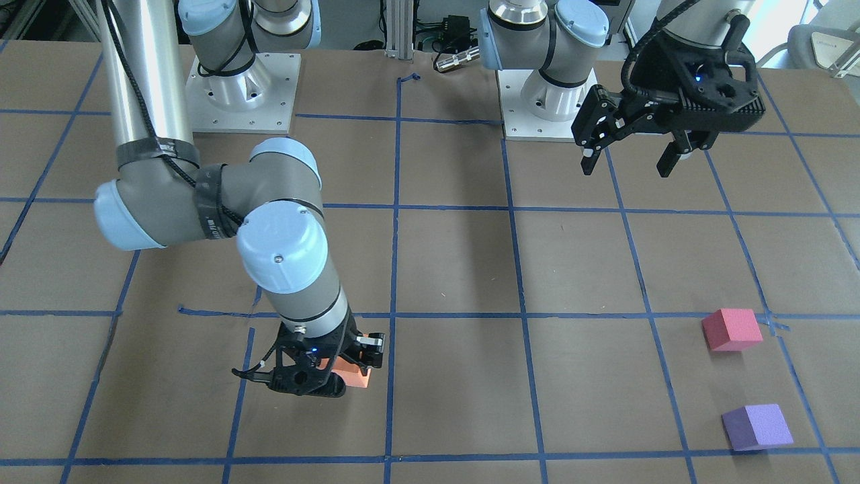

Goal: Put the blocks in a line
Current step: 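Carry the orange cube with the right gripper toward the table center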

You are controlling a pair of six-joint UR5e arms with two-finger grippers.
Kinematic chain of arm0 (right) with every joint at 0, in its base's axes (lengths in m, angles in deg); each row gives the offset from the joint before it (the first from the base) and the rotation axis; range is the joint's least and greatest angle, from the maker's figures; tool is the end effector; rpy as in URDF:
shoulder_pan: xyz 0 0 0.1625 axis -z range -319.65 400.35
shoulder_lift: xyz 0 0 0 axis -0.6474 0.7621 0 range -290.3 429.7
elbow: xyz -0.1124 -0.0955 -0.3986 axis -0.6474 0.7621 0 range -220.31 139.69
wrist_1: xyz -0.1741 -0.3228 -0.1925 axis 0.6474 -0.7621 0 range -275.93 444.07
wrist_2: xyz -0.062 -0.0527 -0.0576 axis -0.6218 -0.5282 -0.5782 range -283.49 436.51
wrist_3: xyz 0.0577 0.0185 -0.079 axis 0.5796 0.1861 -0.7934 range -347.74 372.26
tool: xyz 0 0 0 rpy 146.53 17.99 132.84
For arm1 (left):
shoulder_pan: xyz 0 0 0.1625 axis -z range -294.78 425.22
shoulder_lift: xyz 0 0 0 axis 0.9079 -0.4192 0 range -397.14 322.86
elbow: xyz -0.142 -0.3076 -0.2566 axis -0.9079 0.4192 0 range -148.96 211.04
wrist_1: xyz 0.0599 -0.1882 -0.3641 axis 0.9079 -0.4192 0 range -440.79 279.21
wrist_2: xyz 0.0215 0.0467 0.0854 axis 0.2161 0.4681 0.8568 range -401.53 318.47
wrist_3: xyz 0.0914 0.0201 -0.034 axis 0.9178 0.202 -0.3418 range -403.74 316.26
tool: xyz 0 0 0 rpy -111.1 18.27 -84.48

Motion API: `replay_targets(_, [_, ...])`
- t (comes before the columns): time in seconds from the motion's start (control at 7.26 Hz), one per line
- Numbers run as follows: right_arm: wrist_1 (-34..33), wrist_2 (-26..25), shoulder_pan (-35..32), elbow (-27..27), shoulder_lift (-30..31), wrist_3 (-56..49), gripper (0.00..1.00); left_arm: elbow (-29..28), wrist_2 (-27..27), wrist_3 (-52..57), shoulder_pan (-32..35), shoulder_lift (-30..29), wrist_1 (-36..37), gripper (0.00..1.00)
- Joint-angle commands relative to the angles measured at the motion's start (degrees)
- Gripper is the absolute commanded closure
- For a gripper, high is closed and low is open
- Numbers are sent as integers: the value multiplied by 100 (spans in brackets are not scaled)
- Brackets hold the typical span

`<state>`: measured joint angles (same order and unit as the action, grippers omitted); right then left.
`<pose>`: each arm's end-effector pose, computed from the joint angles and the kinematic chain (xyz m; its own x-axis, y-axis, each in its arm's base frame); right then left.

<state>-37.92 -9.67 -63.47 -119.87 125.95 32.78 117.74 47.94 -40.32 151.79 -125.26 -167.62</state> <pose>0.3055 -0.6558 0.2776 -0.9879 0.1042 -0.1147 0.1177 0.9860 -0.1182 -0.1047 -0.4969 0.5386 -1.0000 0.0005 0.0004 0.0004 0.9894 -0.1453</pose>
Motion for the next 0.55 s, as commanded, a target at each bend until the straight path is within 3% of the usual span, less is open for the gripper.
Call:
replay_targets(0.0, [-27, -40, -428, 474, -429, 206, 87, 13, 0, -7, 0, 5, 0, 0])
replay_targets(0.41, [-36, -40, -745, 748, -896, 286, 81, 13, 0, -7, 0, 5, 0, 0])
